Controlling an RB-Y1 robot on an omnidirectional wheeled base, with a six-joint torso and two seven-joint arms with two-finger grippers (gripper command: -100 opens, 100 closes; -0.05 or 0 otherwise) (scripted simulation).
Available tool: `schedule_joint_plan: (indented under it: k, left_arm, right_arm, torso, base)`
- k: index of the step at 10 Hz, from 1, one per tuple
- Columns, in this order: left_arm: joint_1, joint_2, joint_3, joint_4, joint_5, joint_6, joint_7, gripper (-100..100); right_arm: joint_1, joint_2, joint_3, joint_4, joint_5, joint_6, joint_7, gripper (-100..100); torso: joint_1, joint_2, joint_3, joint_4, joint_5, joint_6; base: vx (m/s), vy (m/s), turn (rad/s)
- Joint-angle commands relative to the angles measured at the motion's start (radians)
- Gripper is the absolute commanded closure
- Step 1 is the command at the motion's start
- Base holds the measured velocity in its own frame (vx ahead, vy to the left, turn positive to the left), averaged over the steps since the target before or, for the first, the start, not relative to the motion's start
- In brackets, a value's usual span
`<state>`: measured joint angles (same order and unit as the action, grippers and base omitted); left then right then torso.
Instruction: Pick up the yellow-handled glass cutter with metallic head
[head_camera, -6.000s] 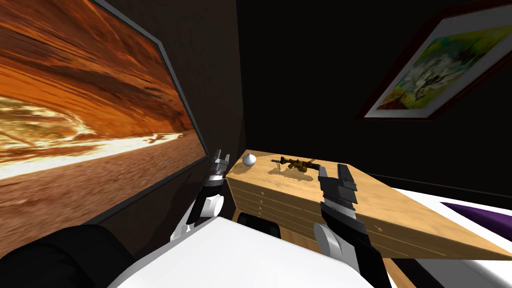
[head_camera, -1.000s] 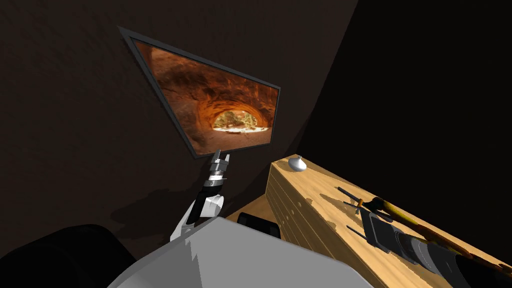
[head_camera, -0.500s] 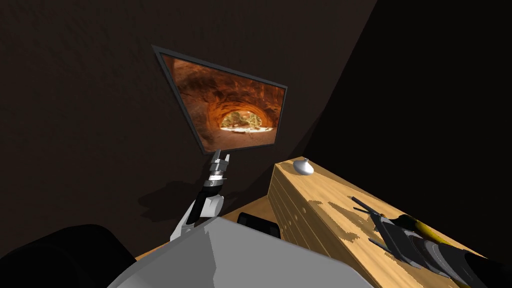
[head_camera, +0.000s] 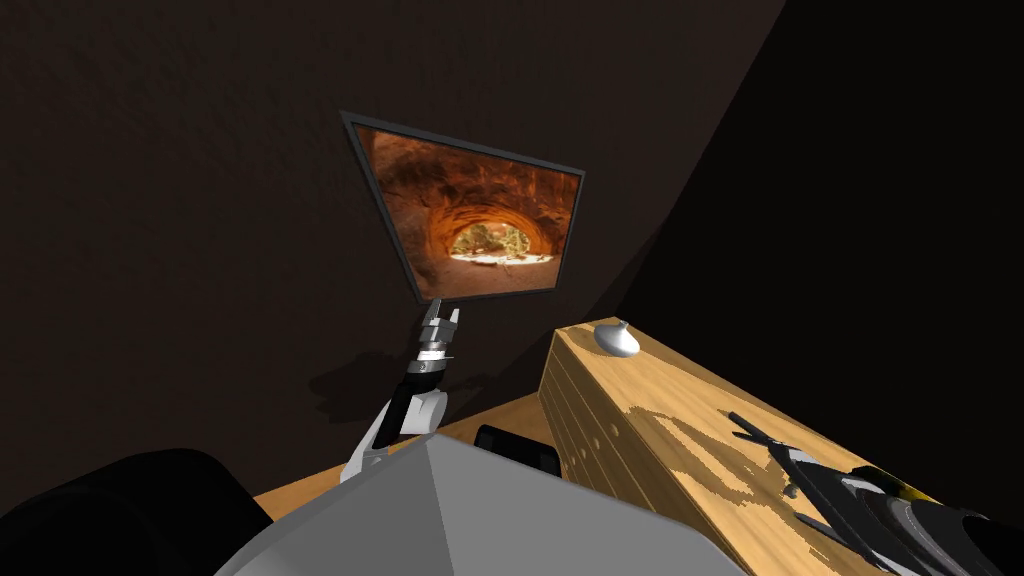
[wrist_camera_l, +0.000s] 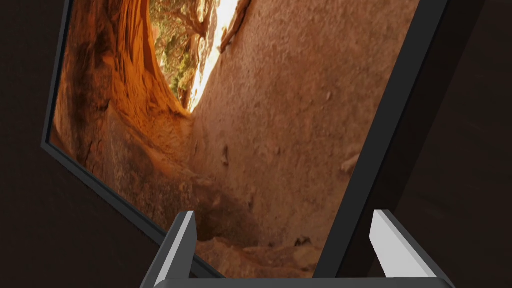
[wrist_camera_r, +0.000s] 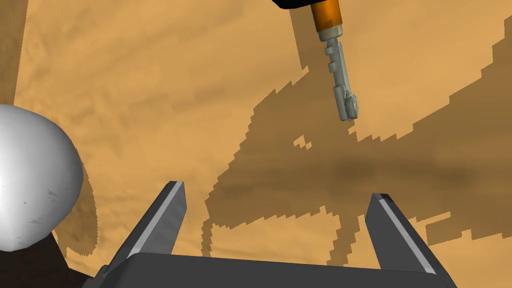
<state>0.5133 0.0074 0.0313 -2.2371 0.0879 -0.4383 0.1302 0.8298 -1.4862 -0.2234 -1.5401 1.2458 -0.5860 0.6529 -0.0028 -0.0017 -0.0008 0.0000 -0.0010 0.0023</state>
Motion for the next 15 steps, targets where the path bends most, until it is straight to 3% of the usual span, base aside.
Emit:
schedule_joint_plan:
  k: [1, 2, 7, 10, 11, 12, 13, 15]
  left_arm:
    - [0.000, 0.000, 0.000, 0.000, 0.000, 0.000, 0.000, 0]
    - [0.000, 0.000, 0.000, 0.000, 0.000, 0.000, 0.000, 0]
    - [0.000, 0.000, 0.000, 0.000, 0.000, 0.000, 0.000, 0]
    - [0.000, 0.000, 0.000, 0.000, 0.000, 0.000, 0.000, 0]
    - [0.000, 0.000, 0.000, 0.000, 0.000, 0.000, 0.000, 0]
    - [0.000, 0.000, 0.000, 0.000, 0.000, 0.000, 0.000, 0]
    - [0.000, 0.000, 0.000, 0.000, 0.000, 0.000, 0.000, 0]
    - [0.000, 0.000, 0.000, 0.000, 0.000, 0.000, 0.000, 0]
  right_arm:
    - [0.001, -0.037, 0.026, 0.028, 0.050, 0.001, 0.002, -100]
    - [0.001, -0.037, 0.026, 0.028, 0.059, 0.001, 0.002, -100]
    - [0.017, -0.128, 0.125, 0.117, 0.218, -0.011, 0.028, -100]
    - [0.022, -0.148, 0.160, 0.138, 0.258, -0.015, 0.033, -100]
    - [0.020, -0.142, 0.155, 0.135, 0.251, -0.012, 0.034, -100]
    - [0.017, -0.142, 0.159, 0.137, 0.252, -0.013, 0.035, 0]
    - [0.012, -0.119, 0.160, 0.155, 0.248, -0.011, 0.072, -100]
    - [0.007, -0.096, 0.162, 0.172, 0.243, -0.009, 0.109, -100]
  torso:
    - [0.000, 0.000, 0.000, 0.000, 0.000, 0.000]
    - [0.000, 0.000, 0.000, 0.000, 0.000, -0.001]
    - [0.000, 0.000, 0.000, 0.000, 0.000, 0.000]
    - [0.002, -0.001, 0.000, 0.000, 0.000, 0.000]
    - [0.002, -0.001, 0.000, 0.000, 0.000, 0.000]
    - [0.002, -0.001, 0.000, 0.000, 0.000, 0.001]
    - [0.002, 0.000, 0.000, 0.000, 0.000, 0.001]
    - [0.002, -0.004, -0.002, -0.001, 0.000, 0.001]
  base:
    - [-0.005, -0.021, 0.122]
    - [-0.006, -0.018, 0.105]
    - [-0.002, -0.017, 0.165]
    - [0.007, 0.007, 0.078]
    - [0.000, 0.000, 0.000]
    - [0.000, 0.000, 0.000]
    - [0.043, -0.001, -0.026]
    - [0.072, 0.011, -0.023]
